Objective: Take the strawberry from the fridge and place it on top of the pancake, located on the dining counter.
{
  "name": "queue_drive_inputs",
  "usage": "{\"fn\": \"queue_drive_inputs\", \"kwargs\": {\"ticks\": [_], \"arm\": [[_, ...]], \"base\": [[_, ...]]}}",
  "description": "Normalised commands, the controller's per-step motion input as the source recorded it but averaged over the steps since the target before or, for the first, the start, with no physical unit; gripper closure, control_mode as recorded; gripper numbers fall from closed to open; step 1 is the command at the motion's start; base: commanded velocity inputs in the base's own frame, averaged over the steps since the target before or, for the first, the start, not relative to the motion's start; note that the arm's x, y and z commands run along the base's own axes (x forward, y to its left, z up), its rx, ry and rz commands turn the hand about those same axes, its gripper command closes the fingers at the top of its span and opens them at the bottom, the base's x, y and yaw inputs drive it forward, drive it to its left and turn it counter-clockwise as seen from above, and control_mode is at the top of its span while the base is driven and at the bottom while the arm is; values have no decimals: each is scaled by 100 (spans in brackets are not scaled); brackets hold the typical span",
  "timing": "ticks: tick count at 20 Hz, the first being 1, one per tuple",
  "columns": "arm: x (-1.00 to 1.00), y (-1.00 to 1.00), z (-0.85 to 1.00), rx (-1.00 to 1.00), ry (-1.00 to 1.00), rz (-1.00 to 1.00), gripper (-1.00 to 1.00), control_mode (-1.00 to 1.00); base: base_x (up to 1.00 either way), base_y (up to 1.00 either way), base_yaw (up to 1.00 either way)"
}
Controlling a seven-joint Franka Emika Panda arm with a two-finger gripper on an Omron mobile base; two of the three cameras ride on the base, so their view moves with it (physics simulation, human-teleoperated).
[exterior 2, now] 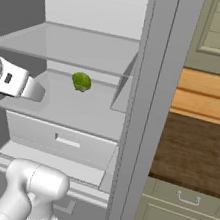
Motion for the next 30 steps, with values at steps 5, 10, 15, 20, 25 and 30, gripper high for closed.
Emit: {"fn": "queue_drive_inputs", "kwargs": {"ticks": [5,10,15,20,25,30], "arm": [[-10,0,-2,0,5,3,100,-100],[0,0,0,0,0,0,100,100],[0,0,0,0,0,0,100,100],[0,0,0,0,0,0,100,100],[0,0,0,0,0,0,100,100],[0,0,0,0,0,0,100,100]], "base": [[0,0,0],[-93,11,0],[-93,21,-10],[-51,39,-35],[-4,50,-54],[0,62,-63]]}}
